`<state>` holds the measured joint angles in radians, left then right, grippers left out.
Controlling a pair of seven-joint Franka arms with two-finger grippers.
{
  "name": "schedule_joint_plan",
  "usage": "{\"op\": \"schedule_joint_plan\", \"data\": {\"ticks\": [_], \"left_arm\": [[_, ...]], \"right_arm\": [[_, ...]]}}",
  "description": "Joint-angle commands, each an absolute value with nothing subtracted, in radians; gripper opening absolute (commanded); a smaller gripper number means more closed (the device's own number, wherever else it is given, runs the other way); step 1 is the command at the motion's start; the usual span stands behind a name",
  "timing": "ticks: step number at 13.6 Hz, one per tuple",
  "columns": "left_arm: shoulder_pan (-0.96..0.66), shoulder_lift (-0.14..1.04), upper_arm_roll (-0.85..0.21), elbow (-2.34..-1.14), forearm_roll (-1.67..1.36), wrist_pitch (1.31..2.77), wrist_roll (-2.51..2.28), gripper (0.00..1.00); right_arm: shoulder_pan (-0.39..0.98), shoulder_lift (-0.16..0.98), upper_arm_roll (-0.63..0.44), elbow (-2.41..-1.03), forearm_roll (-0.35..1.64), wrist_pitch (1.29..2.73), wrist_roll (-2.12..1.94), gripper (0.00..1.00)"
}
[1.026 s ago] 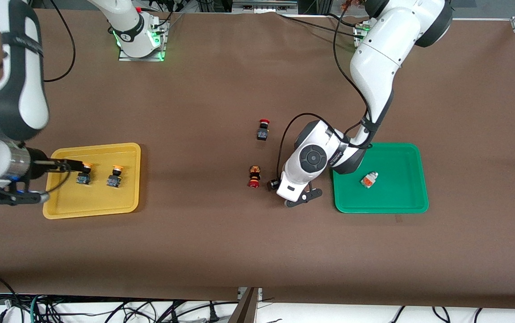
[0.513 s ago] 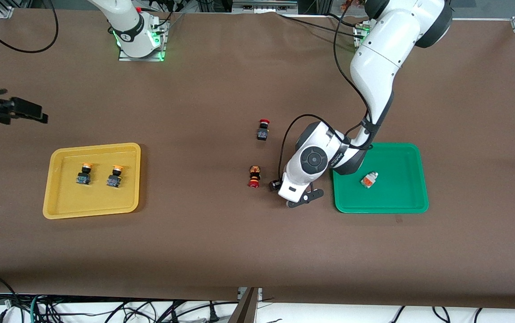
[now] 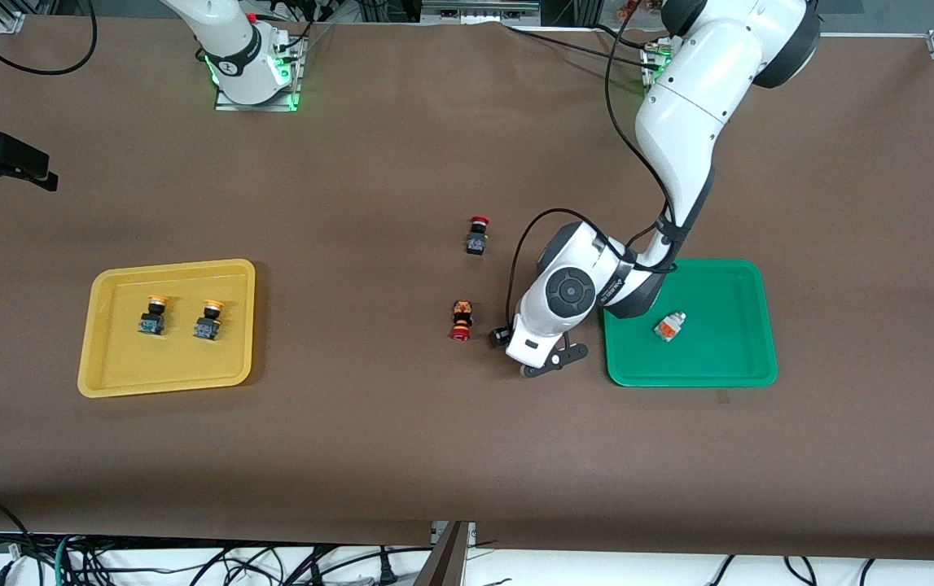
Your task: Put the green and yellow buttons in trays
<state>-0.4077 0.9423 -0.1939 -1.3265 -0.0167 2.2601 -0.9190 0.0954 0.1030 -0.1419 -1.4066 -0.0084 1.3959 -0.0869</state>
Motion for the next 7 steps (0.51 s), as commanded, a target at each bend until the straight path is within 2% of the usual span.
{"op": "schedule_joint_plan", "data": {"ticks": [1,7], "left_arm": [[-0.413,0.951,-0.189,-1.315,-0.02,2.264,-0.913,0.72],[-0.411,0.951,-0.189,-1.315,-0.018,2.264,-0.911,0.31]], "right_arm": [[0.083,0.11,-0.121,-1.405,-0.018,1.393,-0.084,1.0],[0.081,0.114,-0.121,-1.405,-0.018,1.394,-0.083,1.0]]}}
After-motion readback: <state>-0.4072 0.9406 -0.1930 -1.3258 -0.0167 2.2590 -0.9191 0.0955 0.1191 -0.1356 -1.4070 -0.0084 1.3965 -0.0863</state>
